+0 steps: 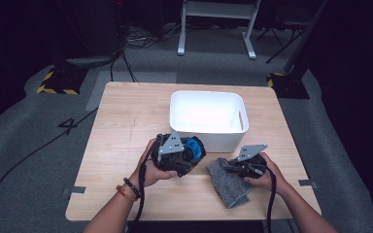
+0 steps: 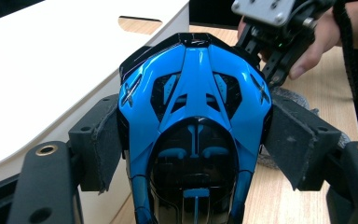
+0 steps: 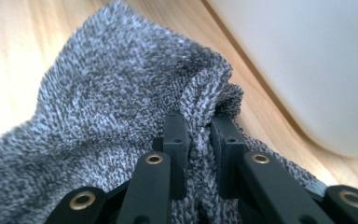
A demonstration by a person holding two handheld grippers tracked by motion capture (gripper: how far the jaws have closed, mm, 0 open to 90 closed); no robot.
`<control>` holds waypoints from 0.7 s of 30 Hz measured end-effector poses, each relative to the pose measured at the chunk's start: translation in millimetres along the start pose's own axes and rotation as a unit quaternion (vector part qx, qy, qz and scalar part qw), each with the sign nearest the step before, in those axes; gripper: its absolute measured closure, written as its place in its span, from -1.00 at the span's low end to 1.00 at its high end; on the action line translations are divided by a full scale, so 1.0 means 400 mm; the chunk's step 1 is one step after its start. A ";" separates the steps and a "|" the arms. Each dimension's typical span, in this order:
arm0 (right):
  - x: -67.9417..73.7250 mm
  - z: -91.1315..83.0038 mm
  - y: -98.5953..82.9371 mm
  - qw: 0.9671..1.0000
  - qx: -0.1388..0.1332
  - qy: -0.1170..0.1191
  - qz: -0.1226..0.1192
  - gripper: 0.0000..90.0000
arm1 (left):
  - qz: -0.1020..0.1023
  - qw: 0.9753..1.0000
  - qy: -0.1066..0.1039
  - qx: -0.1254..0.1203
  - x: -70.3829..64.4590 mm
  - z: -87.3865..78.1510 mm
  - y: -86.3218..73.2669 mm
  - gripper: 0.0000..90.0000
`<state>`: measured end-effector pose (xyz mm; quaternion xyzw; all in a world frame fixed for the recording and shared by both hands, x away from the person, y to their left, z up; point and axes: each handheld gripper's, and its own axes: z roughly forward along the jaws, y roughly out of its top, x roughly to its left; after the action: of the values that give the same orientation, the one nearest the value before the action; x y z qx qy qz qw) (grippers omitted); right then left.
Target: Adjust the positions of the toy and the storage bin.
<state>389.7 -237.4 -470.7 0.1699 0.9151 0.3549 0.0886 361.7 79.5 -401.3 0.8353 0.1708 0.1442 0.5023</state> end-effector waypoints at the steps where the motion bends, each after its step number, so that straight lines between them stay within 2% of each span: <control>1: 0.003 -0.007 0.003 1.000 -0.007 0.001 -0.001 0.74 | -0.002 1.000 -0.002 -0.004 0.002 0.001 -0.001 -0.43; 6: 0.017 -0.058 0.023 0.999 -0.050 -0.008 -0.008 0.74 | -0.007 1.000 -0.014 -0.011 0.004 0.008 -0.003 -0.43; 8: 0.022 -0.087 0.033 0.996 -0.084 -0.011 -0.007 0.74 | -0.003 1.000 -0.019 -0.010 0.000 0.016 0.001 -0.42; 11: 0.029 -0.111 0.042 0.994 -0.106 -0.013 -0.013 0.75 | -0.003 1.000 -0.026 -0.011 -0.008 0.022 0.005 -0.42; 14: 0.039 -0.139 0.054 0.990 -0.141 -0.012 -0.012 0.75 | 0.004 0.999 -0.032 -0.006 -0.022 0.028 0.008 -0.42; 18: 0.055 -0.177 0.072 0.984 -0.178 -0.013 -0.024 0.75 | 0.009 0.999 -0.039 -0.002 -0.030 0.035 0.009 -0.42; 21: 0.061 -0.204 0.081 0.978 -0.208 -0.004 -0.029 0.75 | 0.002 0.999 -0.050 -0.002 -0.030 0.041 0.005 -0.42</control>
<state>352.0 -256.3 -389.9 0.1226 0.8251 0.5344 0.1361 358.1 60.5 -407.9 0.8411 0.1435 0.1040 0.5111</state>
